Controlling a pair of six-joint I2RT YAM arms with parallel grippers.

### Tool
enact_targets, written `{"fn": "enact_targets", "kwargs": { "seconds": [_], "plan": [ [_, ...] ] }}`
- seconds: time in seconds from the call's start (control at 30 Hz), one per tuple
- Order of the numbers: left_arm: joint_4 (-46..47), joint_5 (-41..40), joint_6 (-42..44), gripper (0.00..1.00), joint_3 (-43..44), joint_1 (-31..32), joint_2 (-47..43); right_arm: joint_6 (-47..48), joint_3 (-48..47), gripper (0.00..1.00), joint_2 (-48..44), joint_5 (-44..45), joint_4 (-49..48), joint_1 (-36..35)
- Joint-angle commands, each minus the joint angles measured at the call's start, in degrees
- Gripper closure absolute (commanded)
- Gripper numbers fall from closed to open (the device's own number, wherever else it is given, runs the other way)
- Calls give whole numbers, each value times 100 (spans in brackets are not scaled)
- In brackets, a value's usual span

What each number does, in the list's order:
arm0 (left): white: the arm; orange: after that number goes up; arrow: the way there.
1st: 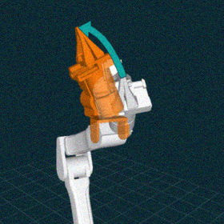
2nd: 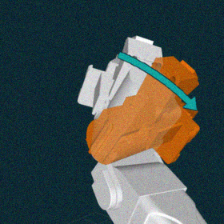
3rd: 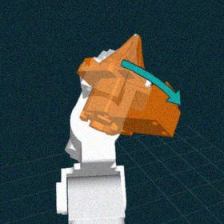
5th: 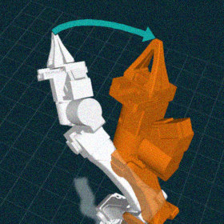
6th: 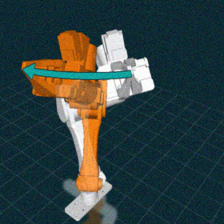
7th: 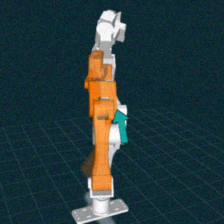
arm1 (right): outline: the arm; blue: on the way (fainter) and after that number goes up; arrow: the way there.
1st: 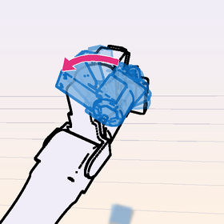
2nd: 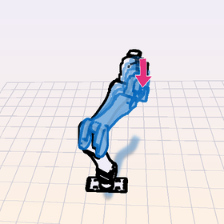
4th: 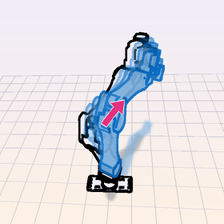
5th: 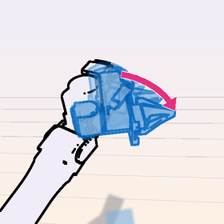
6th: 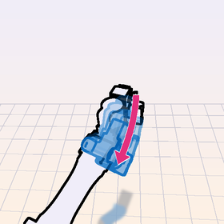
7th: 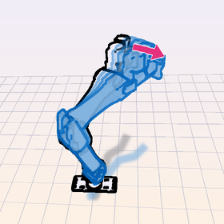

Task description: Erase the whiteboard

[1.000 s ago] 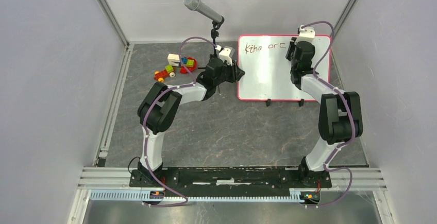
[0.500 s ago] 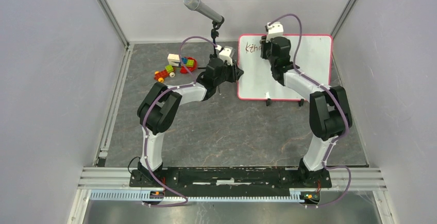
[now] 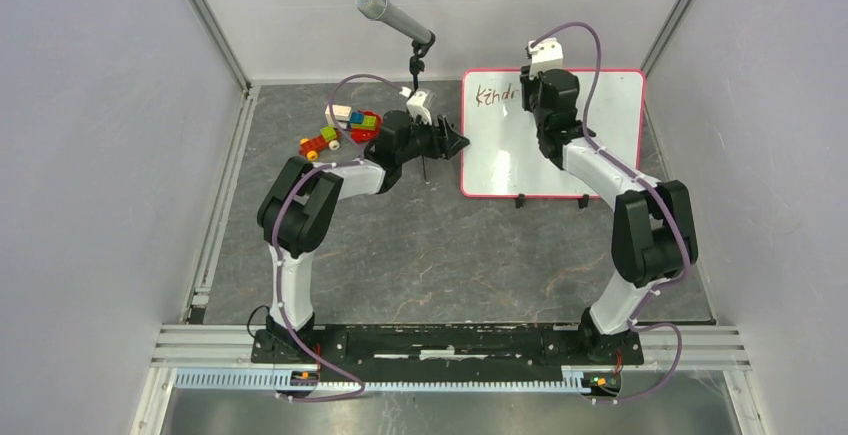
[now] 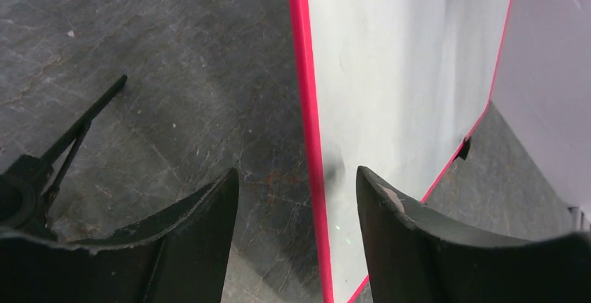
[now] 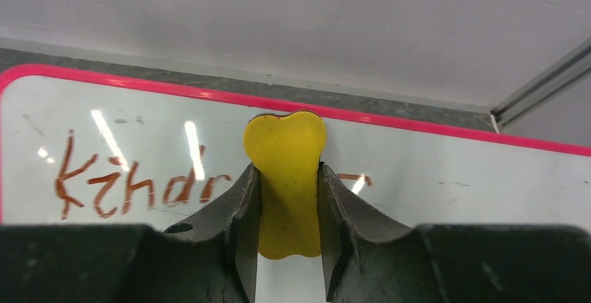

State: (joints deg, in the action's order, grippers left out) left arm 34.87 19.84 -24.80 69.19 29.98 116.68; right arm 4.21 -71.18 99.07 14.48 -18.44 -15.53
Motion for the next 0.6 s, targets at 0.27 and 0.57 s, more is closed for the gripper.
{"fn": "enact_targets", "kwargs": {
  "seconds": [0.27,0.57],
  "plan": [
    [473,261,-694,37,841,102,750,-25,-539,59,165,-376,162,402],
    [668,196,-705,51,726,105,734,-52,-424,36,-34,-277,151,533]
  ]
}}
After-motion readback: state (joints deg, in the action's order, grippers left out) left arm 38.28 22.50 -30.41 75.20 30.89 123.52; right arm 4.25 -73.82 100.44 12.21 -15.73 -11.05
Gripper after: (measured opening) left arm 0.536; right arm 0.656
